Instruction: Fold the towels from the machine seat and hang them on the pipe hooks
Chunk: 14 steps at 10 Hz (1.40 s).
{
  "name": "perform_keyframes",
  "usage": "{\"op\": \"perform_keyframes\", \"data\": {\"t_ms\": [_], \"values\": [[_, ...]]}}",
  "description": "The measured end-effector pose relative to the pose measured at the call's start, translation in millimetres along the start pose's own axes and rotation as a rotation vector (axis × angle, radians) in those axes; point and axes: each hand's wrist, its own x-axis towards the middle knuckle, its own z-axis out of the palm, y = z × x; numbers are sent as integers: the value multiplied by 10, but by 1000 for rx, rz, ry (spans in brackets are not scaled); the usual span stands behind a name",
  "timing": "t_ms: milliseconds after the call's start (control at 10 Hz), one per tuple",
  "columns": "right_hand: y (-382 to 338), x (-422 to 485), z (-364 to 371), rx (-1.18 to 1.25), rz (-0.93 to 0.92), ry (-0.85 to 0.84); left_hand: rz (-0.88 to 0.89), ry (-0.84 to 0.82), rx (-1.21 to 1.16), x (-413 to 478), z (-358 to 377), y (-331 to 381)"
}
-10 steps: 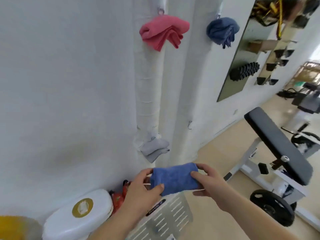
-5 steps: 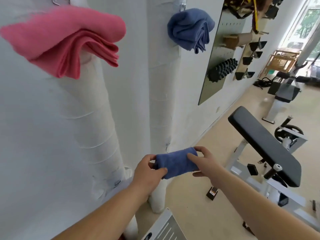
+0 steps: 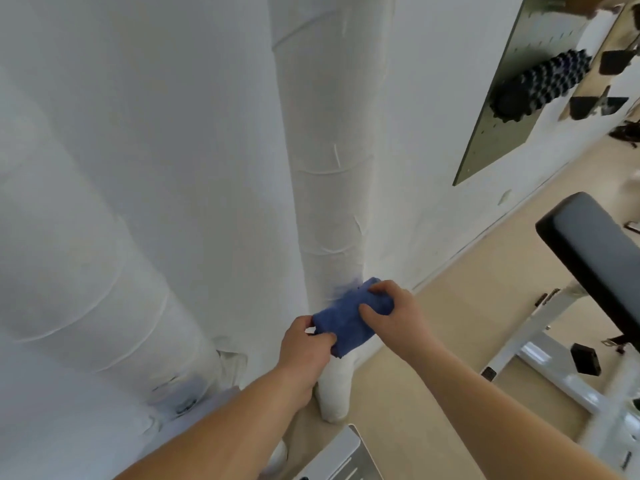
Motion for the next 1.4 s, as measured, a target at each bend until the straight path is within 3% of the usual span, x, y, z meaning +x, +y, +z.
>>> {"op": "perform_keyframes", "data": {"t_ms": [200,300,400,500,800,1000,1100,1200,1400], "values": [[204,163,133,-108,29,-13,27,34,43,314,15,-140],[240,218,131,-447,44,-59,343,171,455,361,16,-167],[171,246,57,-681,-184,22,855,119,911,342,11,-166],[123,269,60,-759,-330,-55,890,-45,1087,333,17,-192],[66,137,72,-229,67,-211,631,-253,871,218,138,-282],[135,142,49,-140,161,-305,496,-365,935,179,122,-204],[41,115,27,-249,109,-334,496,-369,930,107,85,-60],[-24,53,-26,-374,8,-250,584,-274,953,18,-17,4],[-183,-19,-147,-380,-21,-77,630,-109,971,-221,-186,154]]}}
